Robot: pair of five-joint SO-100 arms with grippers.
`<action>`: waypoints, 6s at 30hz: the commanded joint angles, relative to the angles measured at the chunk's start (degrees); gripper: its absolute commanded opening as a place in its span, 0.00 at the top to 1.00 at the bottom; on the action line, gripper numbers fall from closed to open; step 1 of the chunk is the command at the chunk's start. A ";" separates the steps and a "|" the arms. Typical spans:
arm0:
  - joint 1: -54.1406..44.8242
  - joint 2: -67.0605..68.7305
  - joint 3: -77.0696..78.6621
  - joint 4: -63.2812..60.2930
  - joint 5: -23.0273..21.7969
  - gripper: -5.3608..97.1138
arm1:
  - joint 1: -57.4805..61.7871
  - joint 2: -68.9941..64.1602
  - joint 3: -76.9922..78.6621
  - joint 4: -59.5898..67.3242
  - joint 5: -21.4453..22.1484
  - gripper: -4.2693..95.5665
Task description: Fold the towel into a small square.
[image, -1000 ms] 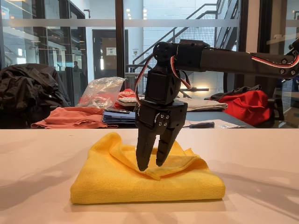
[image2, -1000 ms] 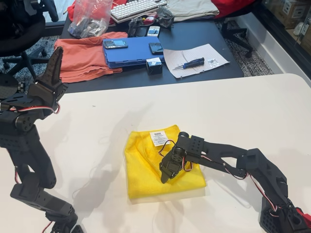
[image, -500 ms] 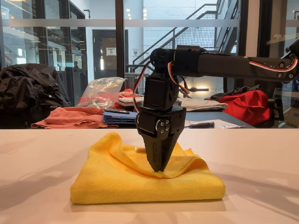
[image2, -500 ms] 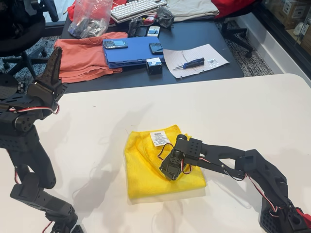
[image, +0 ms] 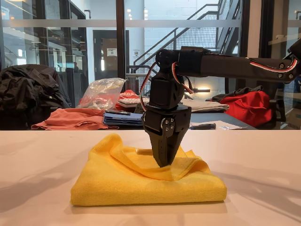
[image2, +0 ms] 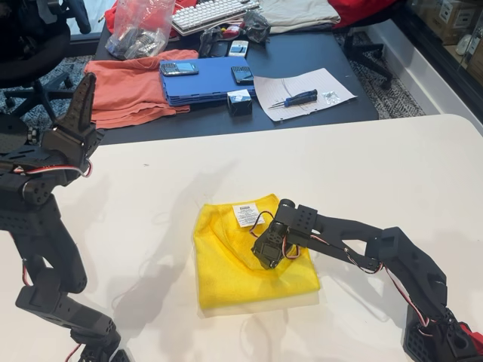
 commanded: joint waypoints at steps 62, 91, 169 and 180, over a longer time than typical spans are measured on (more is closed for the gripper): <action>-6.06 -8.35 -13.45 7.38 10.02 0.92 | -0.26 0.00 -0.88 -0.18 0.18 0.09; 12.74 -9.05 -31.11 2.55 9.76 0.95 | -0.26 -0.53 -0.88 -0.18 0.18 0.09; 32.61 24.52 -42.36 16.79 43.68 0.94 | 21.80 2.37 2.46 -12.57 -6.33 0.09; 32.61 24.43 -42.89 16.79 43.59 0.93 | 22.76 1.67 0.26 -26.37 -7.03 0.09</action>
